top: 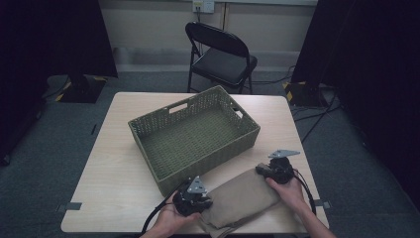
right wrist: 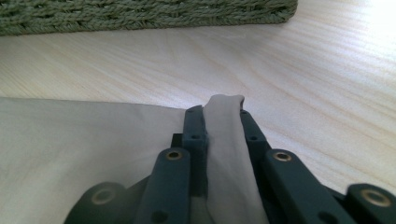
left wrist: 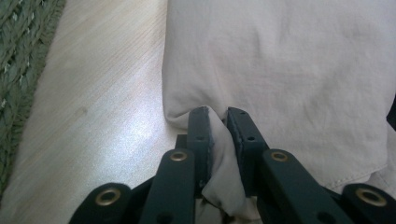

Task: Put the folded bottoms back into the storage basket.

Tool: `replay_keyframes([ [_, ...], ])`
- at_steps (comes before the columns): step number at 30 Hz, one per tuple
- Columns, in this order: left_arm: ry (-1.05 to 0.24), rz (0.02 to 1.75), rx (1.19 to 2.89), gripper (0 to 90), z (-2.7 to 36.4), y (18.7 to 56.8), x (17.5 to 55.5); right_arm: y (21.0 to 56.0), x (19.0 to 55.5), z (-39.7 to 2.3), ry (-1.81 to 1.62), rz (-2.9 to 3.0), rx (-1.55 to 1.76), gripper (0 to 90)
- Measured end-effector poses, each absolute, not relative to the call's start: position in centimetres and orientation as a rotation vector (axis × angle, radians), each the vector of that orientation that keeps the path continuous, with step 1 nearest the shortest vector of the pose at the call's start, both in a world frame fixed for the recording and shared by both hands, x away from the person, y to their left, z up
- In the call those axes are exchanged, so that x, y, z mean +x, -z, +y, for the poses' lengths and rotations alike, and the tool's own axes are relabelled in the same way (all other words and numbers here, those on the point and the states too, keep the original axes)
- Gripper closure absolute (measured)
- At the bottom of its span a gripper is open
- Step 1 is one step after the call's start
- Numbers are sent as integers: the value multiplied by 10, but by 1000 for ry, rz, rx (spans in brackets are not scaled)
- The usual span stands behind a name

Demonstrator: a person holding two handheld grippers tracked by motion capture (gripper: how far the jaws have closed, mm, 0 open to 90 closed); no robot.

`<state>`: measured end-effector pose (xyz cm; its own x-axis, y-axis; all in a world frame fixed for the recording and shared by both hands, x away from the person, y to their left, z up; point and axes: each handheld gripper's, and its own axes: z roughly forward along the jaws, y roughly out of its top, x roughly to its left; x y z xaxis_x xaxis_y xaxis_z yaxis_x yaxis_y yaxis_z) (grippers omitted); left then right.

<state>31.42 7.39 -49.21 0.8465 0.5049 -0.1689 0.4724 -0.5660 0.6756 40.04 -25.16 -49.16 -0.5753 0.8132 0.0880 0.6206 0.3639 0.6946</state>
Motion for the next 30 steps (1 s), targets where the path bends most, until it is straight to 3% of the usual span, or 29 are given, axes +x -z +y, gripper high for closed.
replay_keyframes([
  [10, 57, 766, 2198, 823, 80, 495, 320, 490, 403, -256, -1072, 2356, 1330, 804],
  [30, 52, 708, 2111, 832, 86, 473, 313, 467, 396, -264, -1149, 2264, 1362, 814],
])
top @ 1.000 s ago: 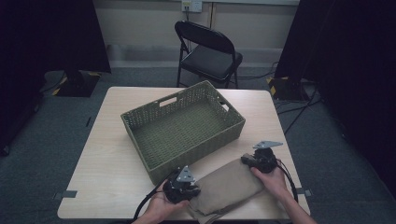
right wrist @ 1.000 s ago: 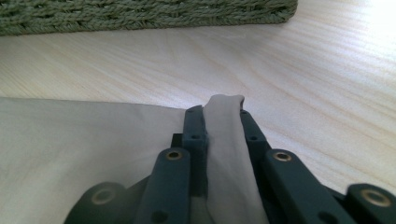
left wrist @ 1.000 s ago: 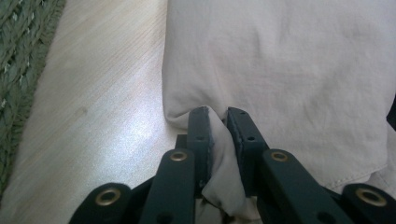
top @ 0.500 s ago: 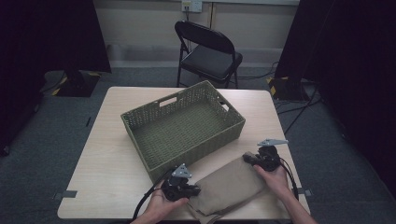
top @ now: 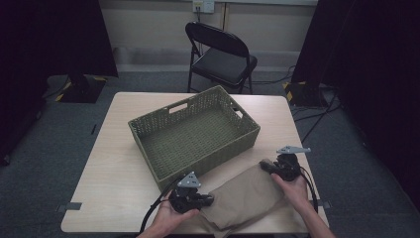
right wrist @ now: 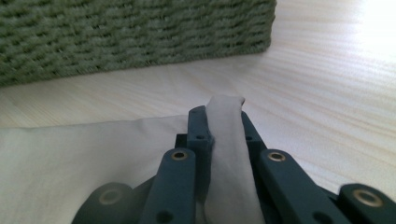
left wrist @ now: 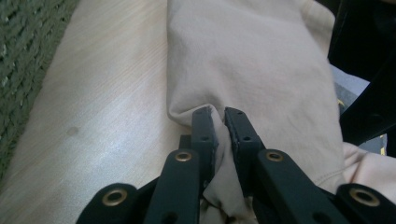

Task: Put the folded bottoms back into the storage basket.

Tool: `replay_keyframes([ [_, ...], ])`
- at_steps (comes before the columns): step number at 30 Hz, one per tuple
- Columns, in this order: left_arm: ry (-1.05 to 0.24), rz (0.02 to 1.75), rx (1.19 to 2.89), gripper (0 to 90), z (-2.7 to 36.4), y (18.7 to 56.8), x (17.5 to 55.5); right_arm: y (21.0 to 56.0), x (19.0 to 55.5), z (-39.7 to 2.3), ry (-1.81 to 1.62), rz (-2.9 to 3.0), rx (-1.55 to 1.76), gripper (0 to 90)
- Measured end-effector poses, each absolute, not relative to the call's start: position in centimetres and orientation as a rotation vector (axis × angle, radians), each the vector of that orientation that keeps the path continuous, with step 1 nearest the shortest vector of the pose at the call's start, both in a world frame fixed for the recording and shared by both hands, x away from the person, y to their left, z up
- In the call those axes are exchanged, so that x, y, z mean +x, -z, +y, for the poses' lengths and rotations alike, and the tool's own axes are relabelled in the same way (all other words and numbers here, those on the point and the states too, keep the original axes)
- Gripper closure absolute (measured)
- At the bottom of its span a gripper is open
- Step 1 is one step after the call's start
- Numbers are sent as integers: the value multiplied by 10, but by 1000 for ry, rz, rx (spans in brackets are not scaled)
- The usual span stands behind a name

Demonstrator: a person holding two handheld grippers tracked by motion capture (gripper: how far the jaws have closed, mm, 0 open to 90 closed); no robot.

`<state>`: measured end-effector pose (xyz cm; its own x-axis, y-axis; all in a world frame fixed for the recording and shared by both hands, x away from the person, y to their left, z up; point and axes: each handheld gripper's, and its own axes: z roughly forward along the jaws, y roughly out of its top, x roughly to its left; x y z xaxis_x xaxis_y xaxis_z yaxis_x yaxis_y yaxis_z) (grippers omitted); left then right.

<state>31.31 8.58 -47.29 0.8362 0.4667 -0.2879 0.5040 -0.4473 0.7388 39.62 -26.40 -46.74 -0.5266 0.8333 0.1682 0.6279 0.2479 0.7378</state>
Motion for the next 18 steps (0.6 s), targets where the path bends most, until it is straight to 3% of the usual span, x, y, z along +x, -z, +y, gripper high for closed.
replay_keyframes([
  [18, -11, 644, 2008, 840, 94, 445, 304, 436, 387, -270, -1309, 2160, 1327, 823],
])
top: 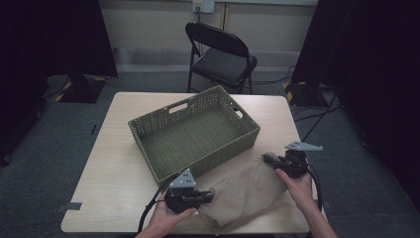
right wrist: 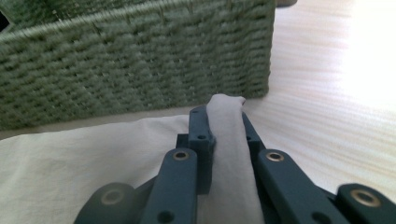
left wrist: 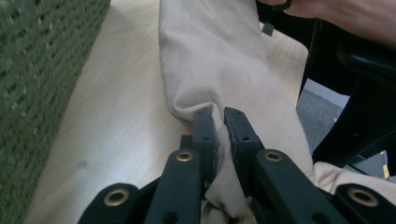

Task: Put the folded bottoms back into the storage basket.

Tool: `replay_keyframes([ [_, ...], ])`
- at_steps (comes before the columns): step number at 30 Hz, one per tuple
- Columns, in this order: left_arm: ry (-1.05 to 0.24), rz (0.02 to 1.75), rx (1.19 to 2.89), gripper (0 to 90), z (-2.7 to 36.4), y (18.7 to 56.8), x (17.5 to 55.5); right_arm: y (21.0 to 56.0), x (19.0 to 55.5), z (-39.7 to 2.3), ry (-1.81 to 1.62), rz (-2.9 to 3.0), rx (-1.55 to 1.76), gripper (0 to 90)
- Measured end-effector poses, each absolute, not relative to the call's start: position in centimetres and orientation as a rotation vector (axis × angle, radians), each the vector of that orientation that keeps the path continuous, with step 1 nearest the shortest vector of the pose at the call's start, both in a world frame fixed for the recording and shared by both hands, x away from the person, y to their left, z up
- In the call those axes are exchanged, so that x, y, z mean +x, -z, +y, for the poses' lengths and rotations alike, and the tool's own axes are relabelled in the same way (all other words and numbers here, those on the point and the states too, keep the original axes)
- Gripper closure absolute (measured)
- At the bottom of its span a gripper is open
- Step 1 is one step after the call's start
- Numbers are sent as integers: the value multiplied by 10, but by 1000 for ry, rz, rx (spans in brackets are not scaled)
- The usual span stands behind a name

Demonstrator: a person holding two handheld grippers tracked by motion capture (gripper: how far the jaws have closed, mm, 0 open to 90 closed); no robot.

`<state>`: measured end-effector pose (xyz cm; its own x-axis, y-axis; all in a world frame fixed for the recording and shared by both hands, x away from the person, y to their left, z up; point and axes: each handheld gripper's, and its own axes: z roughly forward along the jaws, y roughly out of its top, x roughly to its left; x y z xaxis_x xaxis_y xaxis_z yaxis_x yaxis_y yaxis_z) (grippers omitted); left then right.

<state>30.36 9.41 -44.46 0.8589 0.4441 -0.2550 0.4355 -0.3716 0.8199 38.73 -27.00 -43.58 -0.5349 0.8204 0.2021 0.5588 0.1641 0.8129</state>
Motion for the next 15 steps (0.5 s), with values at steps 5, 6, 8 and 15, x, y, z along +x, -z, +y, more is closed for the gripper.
replay_keyframes([
  [5, -25, 644, 1991, 841, 95, 442, 303, 429, 386, -270, -1319, 2138, 1325, 824],
  [6, -27, 645, 1991, 842, 95, 442, 304, 428, 386, -270, -1322, 2137, 1321, 825],
  [8, -31, 641, 1988, 842, 95, 440, 303, 426, 385, -270, -1326, 2129, 1313, 825],
  [15, -43, 636, 1966, 842, 96, 435, 302, 415, 381, -270, -1343, 2106, 1284, 826],
])
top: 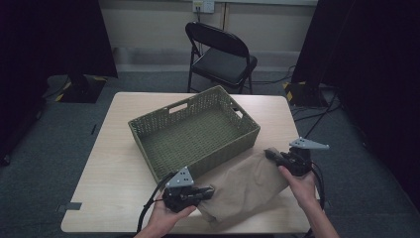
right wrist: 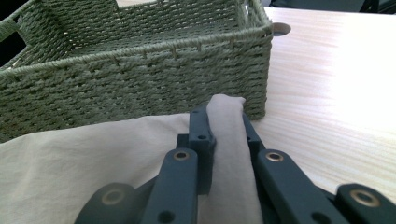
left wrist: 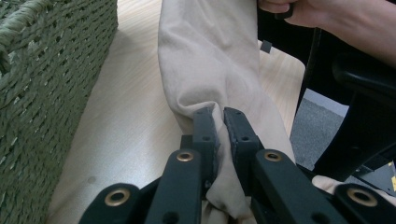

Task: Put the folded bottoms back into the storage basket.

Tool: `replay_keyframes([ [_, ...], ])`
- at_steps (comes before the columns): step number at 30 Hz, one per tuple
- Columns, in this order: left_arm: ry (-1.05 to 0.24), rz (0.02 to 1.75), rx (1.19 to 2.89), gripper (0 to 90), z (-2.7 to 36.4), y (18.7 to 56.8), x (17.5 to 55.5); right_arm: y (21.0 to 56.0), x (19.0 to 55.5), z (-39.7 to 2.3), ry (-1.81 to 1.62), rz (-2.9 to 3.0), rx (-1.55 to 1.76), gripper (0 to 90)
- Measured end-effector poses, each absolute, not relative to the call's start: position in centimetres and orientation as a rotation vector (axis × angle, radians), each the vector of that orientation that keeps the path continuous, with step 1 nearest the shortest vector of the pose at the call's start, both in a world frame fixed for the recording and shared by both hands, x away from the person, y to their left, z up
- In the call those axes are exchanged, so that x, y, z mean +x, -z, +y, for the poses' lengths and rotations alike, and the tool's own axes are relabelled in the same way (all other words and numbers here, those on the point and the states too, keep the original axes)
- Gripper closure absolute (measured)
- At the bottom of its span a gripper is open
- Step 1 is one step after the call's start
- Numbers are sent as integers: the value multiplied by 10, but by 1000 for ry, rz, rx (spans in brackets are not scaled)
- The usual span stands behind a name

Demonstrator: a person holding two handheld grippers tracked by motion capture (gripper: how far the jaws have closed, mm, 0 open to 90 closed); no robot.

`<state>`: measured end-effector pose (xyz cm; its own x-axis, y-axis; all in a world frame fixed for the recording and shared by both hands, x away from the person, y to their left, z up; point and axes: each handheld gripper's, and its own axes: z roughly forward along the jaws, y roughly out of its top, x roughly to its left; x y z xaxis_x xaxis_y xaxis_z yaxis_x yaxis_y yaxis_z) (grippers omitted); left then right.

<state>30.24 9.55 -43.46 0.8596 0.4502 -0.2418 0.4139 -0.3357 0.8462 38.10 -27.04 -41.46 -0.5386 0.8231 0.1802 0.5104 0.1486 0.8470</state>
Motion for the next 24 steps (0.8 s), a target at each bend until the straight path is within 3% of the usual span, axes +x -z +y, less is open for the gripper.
replay_keyframes([
  [24, -55, 594, 1916, 846, 94, 410, 302, 391, 382, -273, -1391, 2074, 1226, 829],
])
